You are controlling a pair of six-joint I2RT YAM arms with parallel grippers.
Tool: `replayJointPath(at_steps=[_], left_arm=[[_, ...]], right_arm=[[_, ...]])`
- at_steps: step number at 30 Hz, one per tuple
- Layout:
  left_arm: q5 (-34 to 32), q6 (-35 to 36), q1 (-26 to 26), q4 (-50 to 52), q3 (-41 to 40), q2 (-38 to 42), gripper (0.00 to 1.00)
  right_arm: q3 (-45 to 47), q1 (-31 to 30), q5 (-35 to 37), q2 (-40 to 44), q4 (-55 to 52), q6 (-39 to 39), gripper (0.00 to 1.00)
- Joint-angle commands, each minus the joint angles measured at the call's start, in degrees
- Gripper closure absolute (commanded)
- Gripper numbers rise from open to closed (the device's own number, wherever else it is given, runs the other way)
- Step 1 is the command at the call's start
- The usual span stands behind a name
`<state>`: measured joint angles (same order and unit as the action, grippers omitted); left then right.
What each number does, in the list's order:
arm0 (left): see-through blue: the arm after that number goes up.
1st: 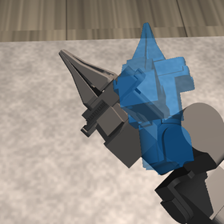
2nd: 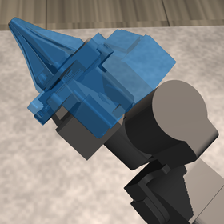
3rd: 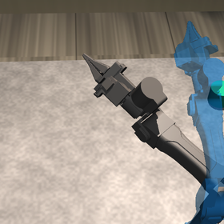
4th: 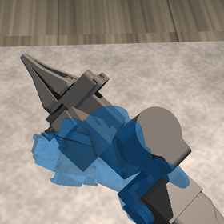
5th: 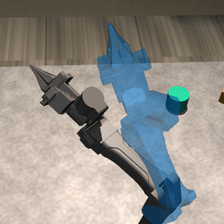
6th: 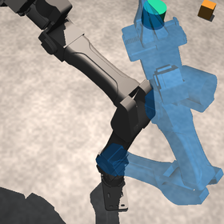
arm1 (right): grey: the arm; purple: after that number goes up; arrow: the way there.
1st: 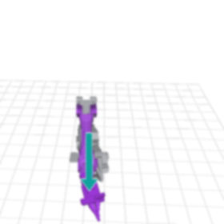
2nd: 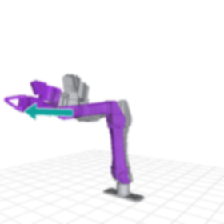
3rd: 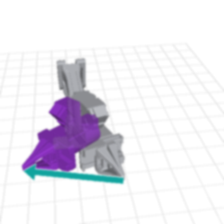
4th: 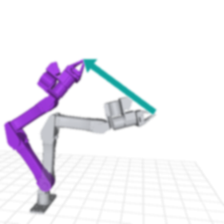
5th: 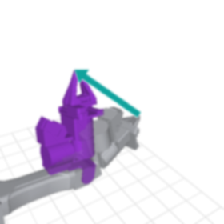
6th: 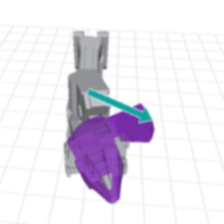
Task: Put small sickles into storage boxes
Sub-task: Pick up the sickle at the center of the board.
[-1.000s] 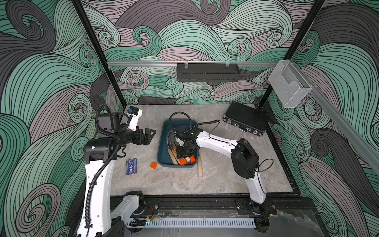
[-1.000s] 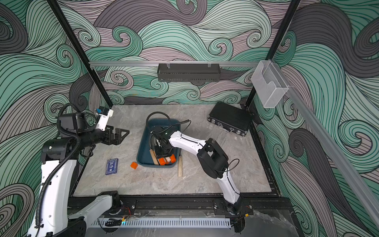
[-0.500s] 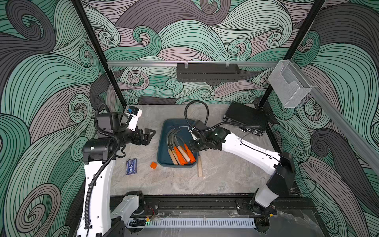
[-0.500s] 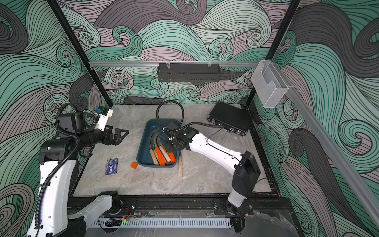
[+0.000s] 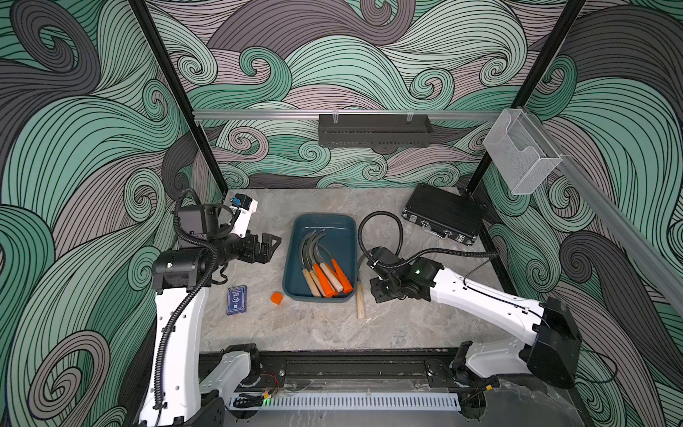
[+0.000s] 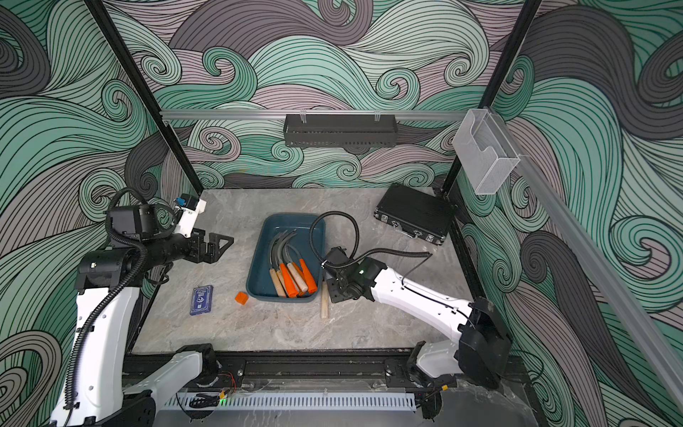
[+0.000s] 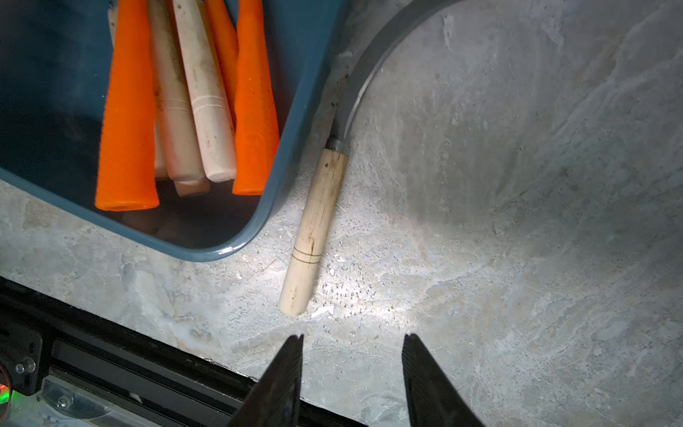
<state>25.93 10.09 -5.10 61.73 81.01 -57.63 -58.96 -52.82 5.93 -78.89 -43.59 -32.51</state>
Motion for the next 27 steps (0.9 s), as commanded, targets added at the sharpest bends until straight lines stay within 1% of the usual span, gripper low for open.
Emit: replayJointPath(at_steps=[1, 10, 15, 27], left_arm=[[0.52, 1.08, 0.18, 0.08, -0.02, 0.74, 0.02], [0.46, 1.34, 0.19, 0.16, -0.17, 1.21, 0.02], [0.3, 1.39, 0.23, 0.32, -0.43, 1.28, 0.01], [0.26, 1.61, 0.18, 0.53, -0.41, 1.42, 0.01]], right_arm=[[1.43, -0.44, -1.45, -0.33, 3.97, -2.01, 0.53], [1.8, -2.96, -2.91, -6.43, 8.88, -3.5, 0.53], [0.57, -4.26, -1.65, -10.97, 8.61, -4.67, 0.54], [-1.91, -6.2, -0.84, -17.27, 8.92, -6.36, 0.53]])
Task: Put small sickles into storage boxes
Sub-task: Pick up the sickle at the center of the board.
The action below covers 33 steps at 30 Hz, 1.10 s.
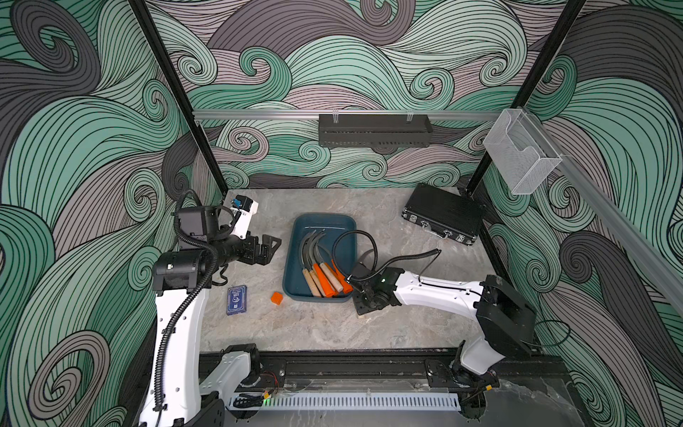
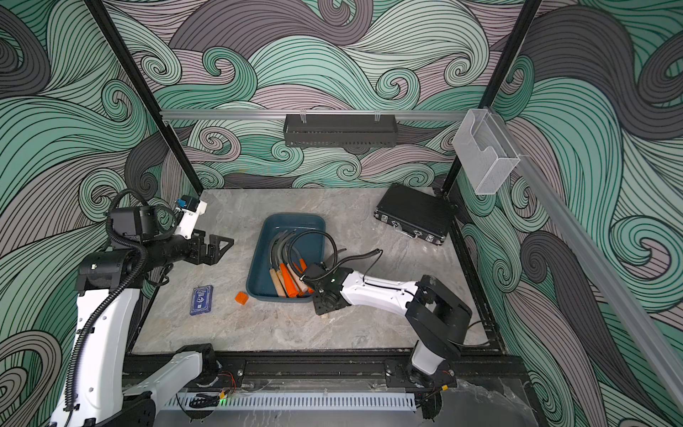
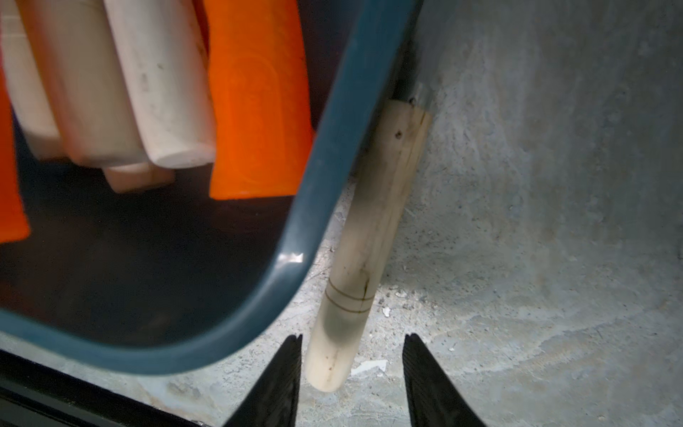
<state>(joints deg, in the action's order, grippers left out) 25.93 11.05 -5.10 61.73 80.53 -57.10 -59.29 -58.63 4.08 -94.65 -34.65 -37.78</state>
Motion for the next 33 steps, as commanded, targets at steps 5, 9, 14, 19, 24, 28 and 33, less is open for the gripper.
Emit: replayJointPath(at_steps=[5, 9, 14, 19, 24, 28, 33], left_arm=[[0.26, 0.77, 0.18, 0.62, 0.33, 0.86, 0.01], [0.26, 0.91, 0.18, 0.87, 0.59, 0.9, 0.01], [0.43, 0.84, 0.23, 1.06, 0.89, 0.94, 0.01], [0.55, 0.85, 0.18, 1.19, 1.09, 0.88, 0.01], [0.7, 0.73, 0.18, 1.25, 0.94, 1.11, 0.01], [0.78, 0.74, 0.18, 1.38, 0.87, 1.24, 0.01], [0.83, 0.74, 0.2, 1.36, 1.02, 1.38, 0.01]], right_arm=[[-2.28, -0.77, 1.49, -3.34, -0.24, -1.81, 0.53], [-2.6, -0.73, 2.2, -4.3, -0.91, -2.1, 0.53], [-2.93, -0.73, 2.55, -5.7, -1.37, -2.21, 0.53], [-3.05, -0.78, 2.53, -6.89, -1.38, -2.54, 0.53], [-3.2, -0.78, 2.71, -7.71, -1.43, -2.65, 0.54], [-3.21, -0.78, 2.69, -8.38, -1.42, -3.0, 0.56], [-3.04, -0.74, 2.7, -9.32, -1.45, -3.38, 0.58]])
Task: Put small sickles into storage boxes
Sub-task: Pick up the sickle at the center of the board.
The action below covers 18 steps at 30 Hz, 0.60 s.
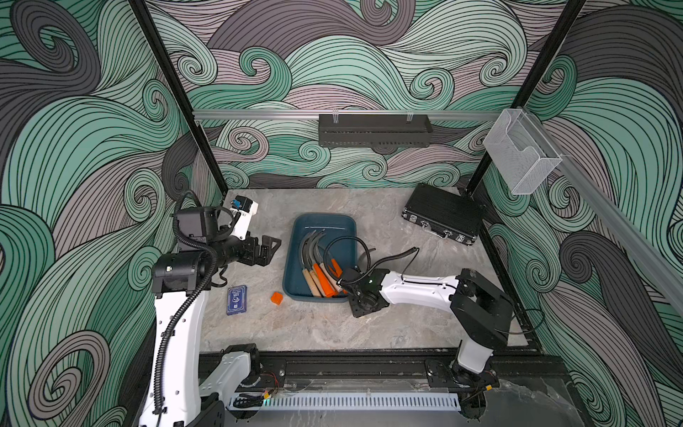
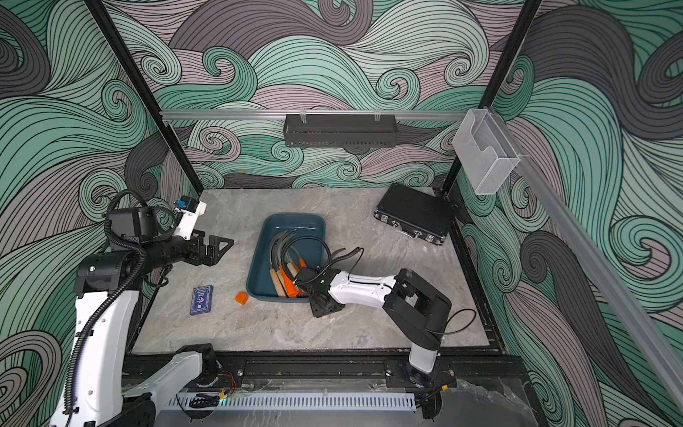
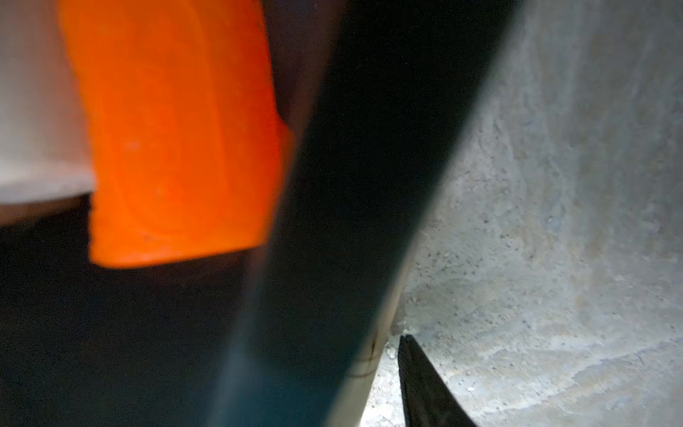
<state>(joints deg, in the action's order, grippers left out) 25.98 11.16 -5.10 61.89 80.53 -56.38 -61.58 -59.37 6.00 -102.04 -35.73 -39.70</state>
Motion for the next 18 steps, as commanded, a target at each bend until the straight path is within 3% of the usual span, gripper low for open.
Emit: replayJointPath(at_steps=[1, 18], left_arm=[[0.76, 0.62, 0.19, 1.25, 1.04, 0.64, 0.01], [1.69, 0.2, 0.2, 1.41, 1.3, 0.65, 0.01]], right_arm=[[-0.67, -0.03, 0.81, -2.17, -0.33, -1.51, 0.58], [0.4, 0.32, 0.18, -4.04, -0.32, -2.46, 0.64]])
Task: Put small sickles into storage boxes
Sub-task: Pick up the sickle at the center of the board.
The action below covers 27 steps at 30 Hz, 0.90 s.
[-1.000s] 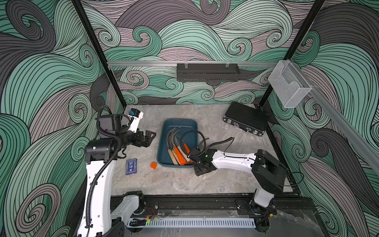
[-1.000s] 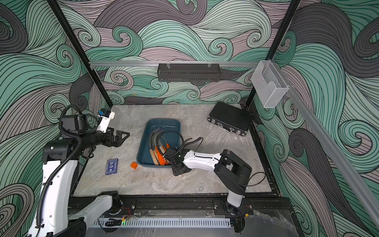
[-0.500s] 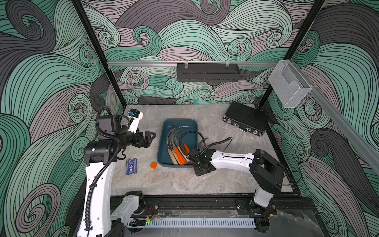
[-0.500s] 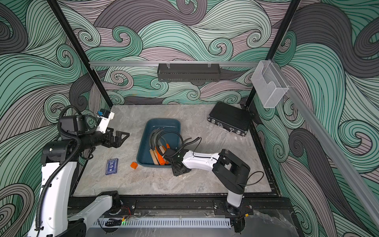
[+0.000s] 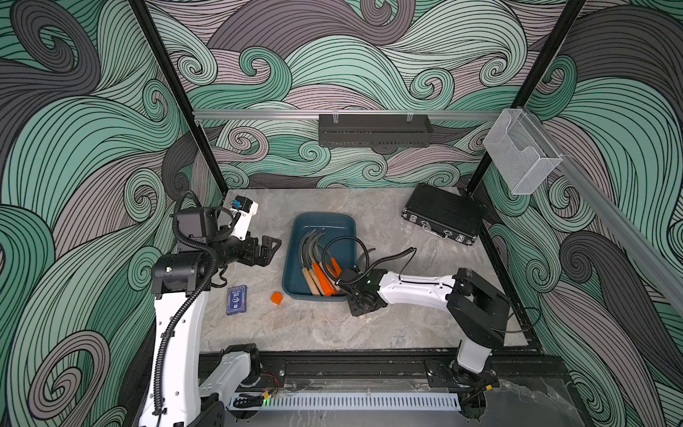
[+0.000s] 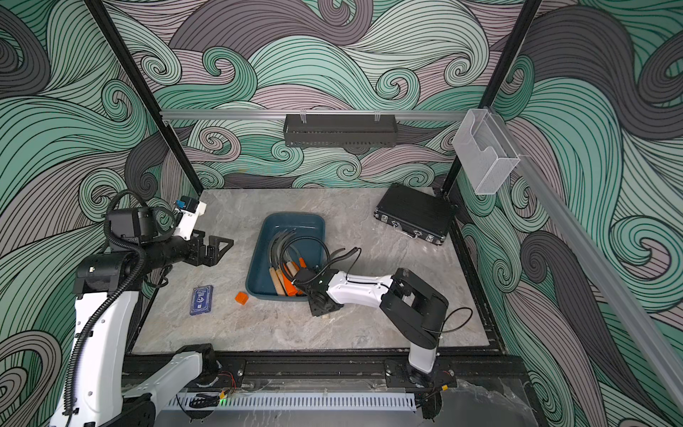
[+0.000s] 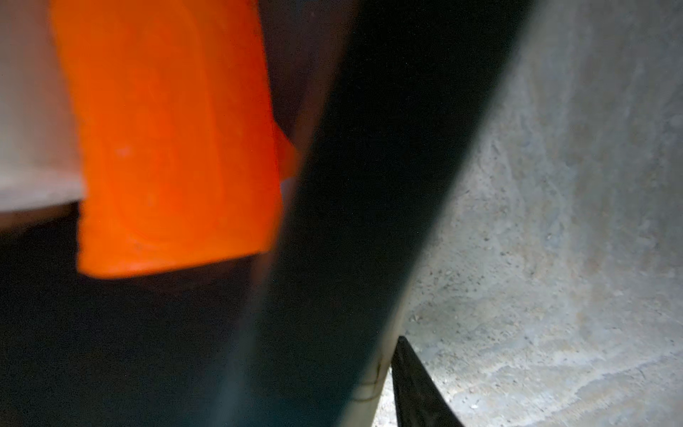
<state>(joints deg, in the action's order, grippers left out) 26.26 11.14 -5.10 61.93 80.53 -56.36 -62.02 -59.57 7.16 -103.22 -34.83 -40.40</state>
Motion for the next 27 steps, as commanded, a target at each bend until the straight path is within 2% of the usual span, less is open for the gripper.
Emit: replayJointPath(at_steps=[1, 10, 19, 27], left_arm=[[1.42, 0.14, 0.18, 1.35, 1.3, 0.67, 0.01], [1.78, -0.06, 0.18, 1.37, 1.61, 0.55, 0.01], [1.86, -0.15, 0.19, 1.41, 2.35, 0.15, 0.01], [1.78, -0.23, 0.18, 1.33, 2.81, 0.0, 0.01]], right_arm=[[1.11, 0.51, -1.01, -2.86, -1.23, -1.87, 0.65], [4.25, 1.3, -1.09, -2.16, -0.23, -2.76, 0.82], [6.44, 3.7, -1.53, 2.43, -0.18, -1.8, 1.0], [8.4, 6.91, -1.94, 7.97, -1.07, 0.03, 1.0]])
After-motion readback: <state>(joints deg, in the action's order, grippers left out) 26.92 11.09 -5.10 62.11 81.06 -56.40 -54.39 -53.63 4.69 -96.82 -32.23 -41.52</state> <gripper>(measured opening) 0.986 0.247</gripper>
